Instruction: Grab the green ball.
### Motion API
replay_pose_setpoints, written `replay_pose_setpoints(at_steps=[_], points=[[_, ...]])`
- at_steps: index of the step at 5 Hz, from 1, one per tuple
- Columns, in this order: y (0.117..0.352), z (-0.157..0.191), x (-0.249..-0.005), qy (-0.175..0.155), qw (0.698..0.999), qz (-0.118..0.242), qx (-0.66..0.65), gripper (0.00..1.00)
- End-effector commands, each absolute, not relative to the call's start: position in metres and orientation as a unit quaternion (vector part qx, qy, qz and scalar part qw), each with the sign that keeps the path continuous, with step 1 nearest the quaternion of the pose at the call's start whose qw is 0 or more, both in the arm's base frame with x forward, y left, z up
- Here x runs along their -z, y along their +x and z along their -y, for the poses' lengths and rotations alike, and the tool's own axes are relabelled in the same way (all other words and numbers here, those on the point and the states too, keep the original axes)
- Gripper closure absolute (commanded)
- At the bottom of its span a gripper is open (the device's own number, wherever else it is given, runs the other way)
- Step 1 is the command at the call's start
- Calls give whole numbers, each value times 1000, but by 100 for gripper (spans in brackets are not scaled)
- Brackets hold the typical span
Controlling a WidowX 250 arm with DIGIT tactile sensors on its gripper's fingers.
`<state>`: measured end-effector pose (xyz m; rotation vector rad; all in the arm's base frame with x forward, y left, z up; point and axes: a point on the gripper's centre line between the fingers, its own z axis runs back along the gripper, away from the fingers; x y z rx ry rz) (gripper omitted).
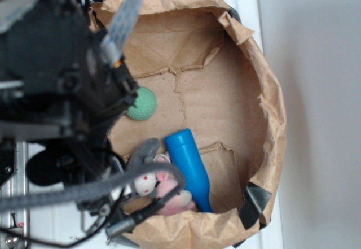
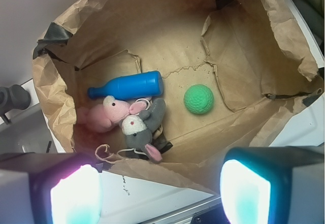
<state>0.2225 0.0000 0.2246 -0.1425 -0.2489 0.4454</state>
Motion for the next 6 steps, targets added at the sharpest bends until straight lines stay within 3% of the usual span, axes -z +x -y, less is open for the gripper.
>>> replay_pose_setpoints(at_steps=[1, 2, 3, 5, 6], points=[[254, -9, -199, -4, 936, 168, -309, 0], [283, -8, -182, -8, 918, 173, -356, 0], [291, -18, -158, -1, 902, 181, -393, 0], [279, -60, -139, -41, 895, 156, -416, 0], [282, -81, -128, -59, 892, 116, -432, 0]])
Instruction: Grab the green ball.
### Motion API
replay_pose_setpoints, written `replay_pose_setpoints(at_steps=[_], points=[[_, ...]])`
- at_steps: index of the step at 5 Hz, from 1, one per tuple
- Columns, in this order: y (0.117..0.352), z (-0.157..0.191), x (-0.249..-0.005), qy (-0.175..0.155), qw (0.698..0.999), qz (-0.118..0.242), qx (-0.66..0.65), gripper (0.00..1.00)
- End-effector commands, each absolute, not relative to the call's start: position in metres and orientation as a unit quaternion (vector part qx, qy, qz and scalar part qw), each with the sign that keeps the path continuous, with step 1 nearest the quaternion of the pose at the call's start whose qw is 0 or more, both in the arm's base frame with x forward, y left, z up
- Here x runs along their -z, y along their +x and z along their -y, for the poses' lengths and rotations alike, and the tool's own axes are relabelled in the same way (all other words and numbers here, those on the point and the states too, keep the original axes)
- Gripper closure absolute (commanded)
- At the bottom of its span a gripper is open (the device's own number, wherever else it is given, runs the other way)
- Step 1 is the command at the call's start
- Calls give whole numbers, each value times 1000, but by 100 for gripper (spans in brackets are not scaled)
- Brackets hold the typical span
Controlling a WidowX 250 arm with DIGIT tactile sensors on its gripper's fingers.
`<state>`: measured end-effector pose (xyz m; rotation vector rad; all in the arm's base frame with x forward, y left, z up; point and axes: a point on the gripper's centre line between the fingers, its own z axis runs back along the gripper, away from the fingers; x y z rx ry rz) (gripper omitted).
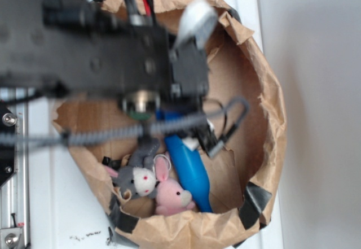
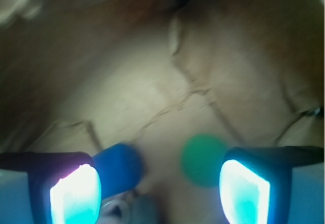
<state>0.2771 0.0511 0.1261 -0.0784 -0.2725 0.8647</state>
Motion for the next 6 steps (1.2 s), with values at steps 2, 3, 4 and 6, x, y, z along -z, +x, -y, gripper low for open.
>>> replay_pose_setpoints(at_steps=[2, 3, 4, 6], points=[[268, -91, -134, -68, 910, 108, -393, 0], [268, -91, -134, -68, 910, 108, -393, 0], [268, -91, -134, -68, 910, 108, -393, 0], [268, -86, -104, -59, 920, 111, -371, 0]])
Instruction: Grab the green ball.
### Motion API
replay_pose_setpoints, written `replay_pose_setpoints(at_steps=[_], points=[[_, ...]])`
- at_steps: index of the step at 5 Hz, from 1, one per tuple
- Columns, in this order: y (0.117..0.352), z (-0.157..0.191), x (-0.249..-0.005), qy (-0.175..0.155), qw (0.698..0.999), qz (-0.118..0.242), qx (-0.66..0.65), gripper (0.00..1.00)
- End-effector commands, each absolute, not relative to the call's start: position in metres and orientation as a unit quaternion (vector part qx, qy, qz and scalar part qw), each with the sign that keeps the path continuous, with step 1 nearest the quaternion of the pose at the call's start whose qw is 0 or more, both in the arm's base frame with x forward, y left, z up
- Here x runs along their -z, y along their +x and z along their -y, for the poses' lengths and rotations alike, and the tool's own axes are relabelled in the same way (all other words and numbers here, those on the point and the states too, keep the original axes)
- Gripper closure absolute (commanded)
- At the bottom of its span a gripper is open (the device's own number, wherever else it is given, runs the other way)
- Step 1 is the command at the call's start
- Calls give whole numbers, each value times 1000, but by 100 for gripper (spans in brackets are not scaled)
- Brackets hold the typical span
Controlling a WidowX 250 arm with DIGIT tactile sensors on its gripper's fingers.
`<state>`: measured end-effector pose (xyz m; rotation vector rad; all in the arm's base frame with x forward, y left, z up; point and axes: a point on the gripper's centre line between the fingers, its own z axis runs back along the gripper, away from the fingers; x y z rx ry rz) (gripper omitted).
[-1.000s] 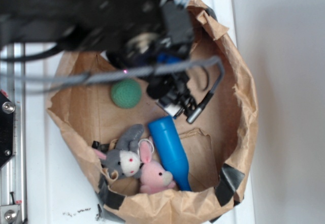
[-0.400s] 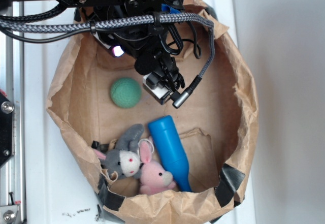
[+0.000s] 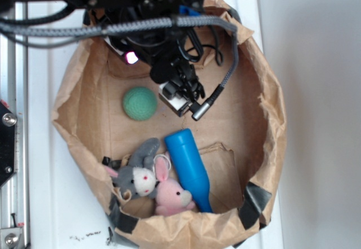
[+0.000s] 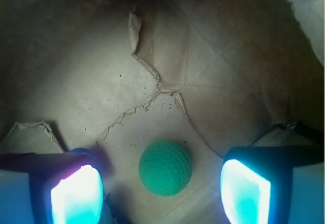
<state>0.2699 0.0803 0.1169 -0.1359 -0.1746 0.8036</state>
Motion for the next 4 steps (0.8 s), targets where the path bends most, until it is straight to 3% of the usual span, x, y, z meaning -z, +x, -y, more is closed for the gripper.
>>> replay_pose_setpoints(at_steps=[1, 4], points=[[264, -87, -87, -56, 924, 118, -360, 0], [248, -90, -51, -66, 938, 131, -315, 0]])
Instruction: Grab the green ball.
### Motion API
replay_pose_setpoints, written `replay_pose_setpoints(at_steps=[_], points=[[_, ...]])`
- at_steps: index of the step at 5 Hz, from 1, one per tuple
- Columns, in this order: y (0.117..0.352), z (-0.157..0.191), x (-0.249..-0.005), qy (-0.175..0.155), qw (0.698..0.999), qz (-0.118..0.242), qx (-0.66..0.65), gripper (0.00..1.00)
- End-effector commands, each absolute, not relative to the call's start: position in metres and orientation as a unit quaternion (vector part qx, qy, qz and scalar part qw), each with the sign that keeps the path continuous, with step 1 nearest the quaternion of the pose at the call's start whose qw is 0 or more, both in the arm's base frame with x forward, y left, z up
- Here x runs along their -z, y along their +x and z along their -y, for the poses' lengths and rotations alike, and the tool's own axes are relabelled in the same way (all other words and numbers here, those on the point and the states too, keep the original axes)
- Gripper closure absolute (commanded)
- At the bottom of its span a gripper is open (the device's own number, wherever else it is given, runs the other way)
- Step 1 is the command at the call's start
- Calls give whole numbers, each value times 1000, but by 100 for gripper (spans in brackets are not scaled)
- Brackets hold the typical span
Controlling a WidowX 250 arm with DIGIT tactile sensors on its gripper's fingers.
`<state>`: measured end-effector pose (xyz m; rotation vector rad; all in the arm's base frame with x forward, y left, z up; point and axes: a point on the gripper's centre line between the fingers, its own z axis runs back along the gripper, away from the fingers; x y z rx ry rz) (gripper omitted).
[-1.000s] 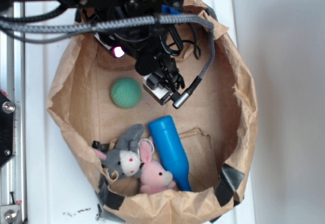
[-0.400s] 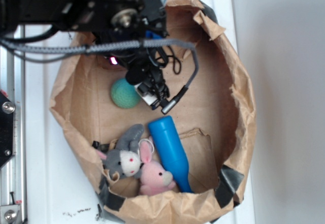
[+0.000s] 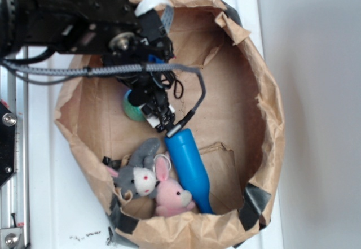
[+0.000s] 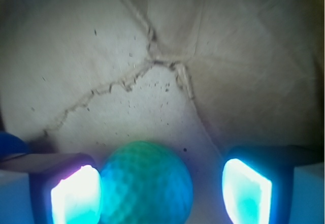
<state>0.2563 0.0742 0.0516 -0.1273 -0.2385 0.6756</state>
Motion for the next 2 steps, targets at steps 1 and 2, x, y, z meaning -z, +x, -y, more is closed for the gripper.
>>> replay_pose_setpoints(at_steps=[1, 2], points=[[233, -85, -56, -117, 945, 118, -282, 0], [238, -83, -44, -165, 936, 117, -287, 0]])
